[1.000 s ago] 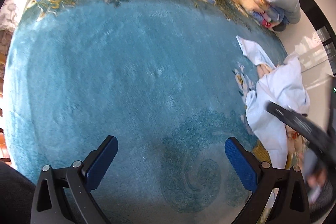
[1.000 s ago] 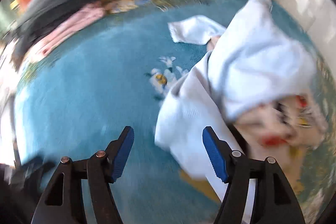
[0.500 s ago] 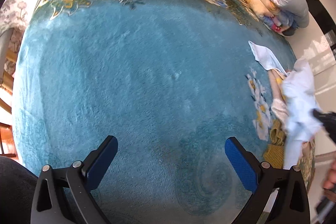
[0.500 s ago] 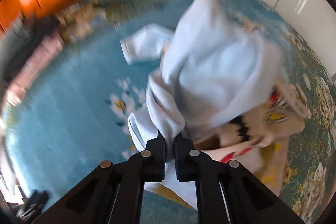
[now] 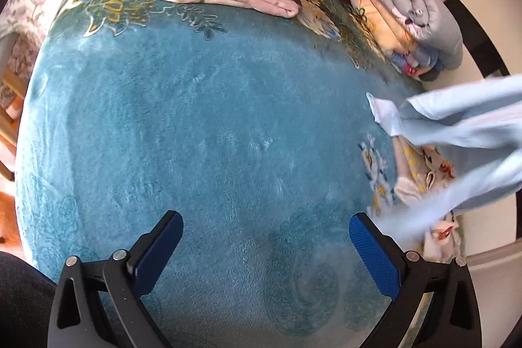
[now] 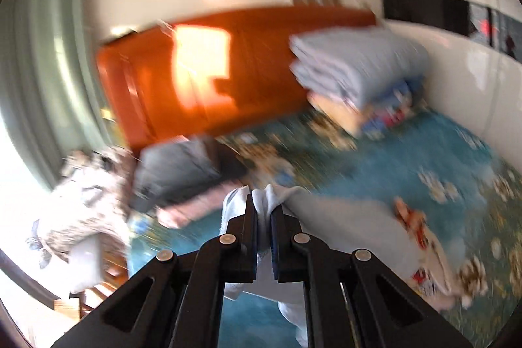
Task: Fold clothes
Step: 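Pull the light blue T-shirt out of the heap with the right gripper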
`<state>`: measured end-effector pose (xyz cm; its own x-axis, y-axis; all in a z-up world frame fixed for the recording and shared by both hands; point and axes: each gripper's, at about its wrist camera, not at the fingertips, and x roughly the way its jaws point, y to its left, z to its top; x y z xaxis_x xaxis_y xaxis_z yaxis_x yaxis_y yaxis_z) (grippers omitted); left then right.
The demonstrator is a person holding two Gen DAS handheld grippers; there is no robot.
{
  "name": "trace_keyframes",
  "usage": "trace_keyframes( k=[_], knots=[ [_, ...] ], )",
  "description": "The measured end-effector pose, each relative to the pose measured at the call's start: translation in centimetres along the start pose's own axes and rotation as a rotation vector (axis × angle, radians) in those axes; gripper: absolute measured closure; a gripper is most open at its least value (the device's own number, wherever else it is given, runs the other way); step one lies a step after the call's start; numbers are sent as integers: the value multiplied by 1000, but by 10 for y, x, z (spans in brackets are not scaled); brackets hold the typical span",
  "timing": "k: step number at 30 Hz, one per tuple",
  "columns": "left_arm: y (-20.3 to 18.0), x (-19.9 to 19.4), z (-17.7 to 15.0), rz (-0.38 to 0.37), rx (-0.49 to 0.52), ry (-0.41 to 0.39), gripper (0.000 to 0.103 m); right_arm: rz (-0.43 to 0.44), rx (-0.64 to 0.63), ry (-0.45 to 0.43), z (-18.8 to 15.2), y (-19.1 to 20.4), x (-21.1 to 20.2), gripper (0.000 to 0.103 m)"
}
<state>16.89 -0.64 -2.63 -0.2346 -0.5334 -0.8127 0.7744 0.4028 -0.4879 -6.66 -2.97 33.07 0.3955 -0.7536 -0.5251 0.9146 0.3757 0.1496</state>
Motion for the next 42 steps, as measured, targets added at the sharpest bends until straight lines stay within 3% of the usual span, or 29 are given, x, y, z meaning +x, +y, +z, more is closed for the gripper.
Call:
trace_keyframes(
  k=[6, 9, 14, 19, 23, 25, 28, 30, 32, 34, 36, 40, 42],
  knots=[
    [6, -23, 9, -23, -31, -88, 0, 131, 40, -160, 30, 10, -77, 97],
    [9, -24, 11, -37, -50, -85, 0, 69, 59, -149, 22, -9, -96, 97],
    [-2, -16, 9, -19, 0, -33, 0, -113, 194, 23, -36, -79, -67, 97],
    [-9, -2, 8, -15, 15, 33, 0, -274, 430, 345, -155, -177, 5, 97],
    [-11, -4, 9, -40, 15, 33, 0, -366, 614, 468, -241, -237, 27, 96],
    [-27, -9, 3, -59, 92, 27, 0, -440, 616, 503, -262, -256, 27, 96],
    [-64, -16, -15, -69, 284, 29, 0, -422, 639, 490, -272, -273, 20, 92],
    [-98, -14, -34, -51, 465, 43, 0, -418, 599, 487, -269, -275, 15, 85],
    [-130, -8, -54, -19, 657, 50, 0, -417, 553, 485, -265, -275, 8, 63],
    [-158, 1, -76, 28, 851, 43, 0, -417, 514, 468, -260, -270, -1, 54],
    [-175, 16, -96, 110, 1020, 33, 0, -410, 478, 455, -258, -266, -7, 54],
    [-172, 42, -98, 162, 1041, 82, 11, -349, 414, 487, -274, -246, -12, 49],
    [-169, 54, -97, 183, 1039, 109, 12, -335, 354, 522, -289, -232, -9, 48]
  ],
)
